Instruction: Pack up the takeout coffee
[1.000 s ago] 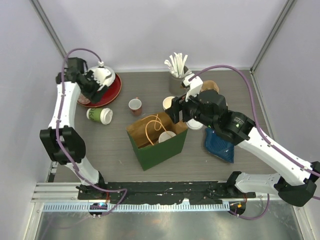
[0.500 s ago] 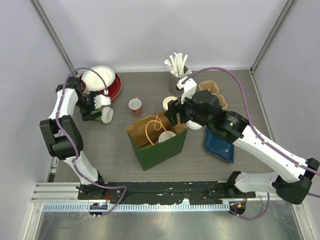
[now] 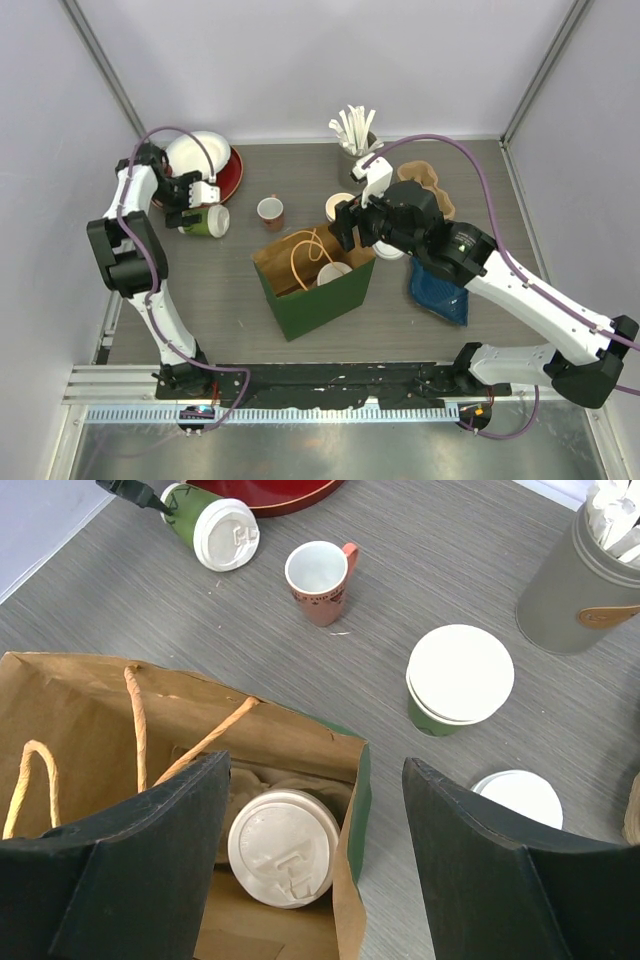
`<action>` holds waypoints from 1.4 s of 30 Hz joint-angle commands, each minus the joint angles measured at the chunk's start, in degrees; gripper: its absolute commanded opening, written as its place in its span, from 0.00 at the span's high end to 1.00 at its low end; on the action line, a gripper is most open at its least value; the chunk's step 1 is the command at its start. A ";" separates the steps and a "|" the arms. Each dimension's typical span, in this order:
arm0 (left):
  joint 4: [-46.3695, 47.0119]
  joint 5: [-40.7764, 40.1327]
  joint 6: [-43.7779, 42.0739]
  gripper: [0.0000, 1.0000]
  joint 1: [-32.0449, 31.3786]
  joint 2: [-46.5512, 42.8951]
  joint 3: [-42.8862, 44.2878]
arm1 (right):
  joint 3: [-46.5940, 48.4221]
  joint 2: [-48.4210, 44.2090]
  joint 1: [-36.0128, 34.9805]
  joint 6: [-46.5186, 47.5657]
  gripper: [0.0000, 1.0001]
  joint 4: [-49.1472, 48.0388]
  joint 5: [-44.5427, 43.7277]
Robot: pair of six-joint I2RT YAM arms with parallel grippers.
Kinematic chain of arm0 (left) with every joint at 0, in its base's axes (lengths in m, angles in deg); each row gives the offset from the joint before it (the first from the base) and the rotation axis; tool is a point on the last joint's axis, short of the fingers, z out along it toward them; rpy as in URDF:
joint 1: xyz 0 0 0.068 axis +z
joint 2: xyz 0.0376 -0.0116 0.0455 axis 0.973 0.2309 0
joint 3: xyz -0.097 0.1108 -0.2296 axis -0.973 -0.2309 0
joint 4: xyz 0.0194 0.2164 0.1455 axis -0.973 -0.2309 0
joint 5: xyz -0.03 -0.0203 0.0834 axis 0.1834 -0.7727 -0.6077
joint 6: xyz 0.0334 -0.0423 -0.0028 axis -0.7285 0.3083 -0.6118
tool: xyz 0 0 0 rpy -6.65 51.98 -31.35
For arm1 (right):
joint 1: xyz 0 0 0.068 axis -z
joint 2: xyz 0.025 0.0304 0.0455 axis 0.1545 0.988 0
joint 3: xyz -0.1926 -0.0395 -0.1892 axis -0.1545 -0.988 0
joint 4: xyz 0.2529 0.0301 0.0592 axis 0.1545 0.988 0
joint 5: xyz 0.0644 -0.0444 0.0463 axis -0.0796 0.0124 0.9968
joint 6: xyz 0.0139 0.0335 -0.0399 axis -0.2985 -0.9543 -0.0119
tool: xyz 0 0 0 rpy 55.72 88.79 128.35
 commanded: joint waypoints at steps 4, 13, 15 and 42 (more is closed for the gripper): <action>-1.34 2.47 -1.14 0.09 -1.74 1.91 1.57 | 1.92 1.80 -0.19 0.54 0.25 0.03 -0.04; -4.42 1.07 -0.89 0.09 -2.53 1.12 -2.21 | 2.36 1.88 -0.10 0.46 0.25 0.56 -0.21; -5.12 0.97 1.22 0.09 -2.71 1.47 -2.47 | 2.28 1.89 -0.19 0.54 0.25 0.56 -0.13; 4.28 0.71 14.77 0.25 -2.27 0.42 -8.09 | 2.10 0.30 -0.19 -0.25 0.25 0.56 0.40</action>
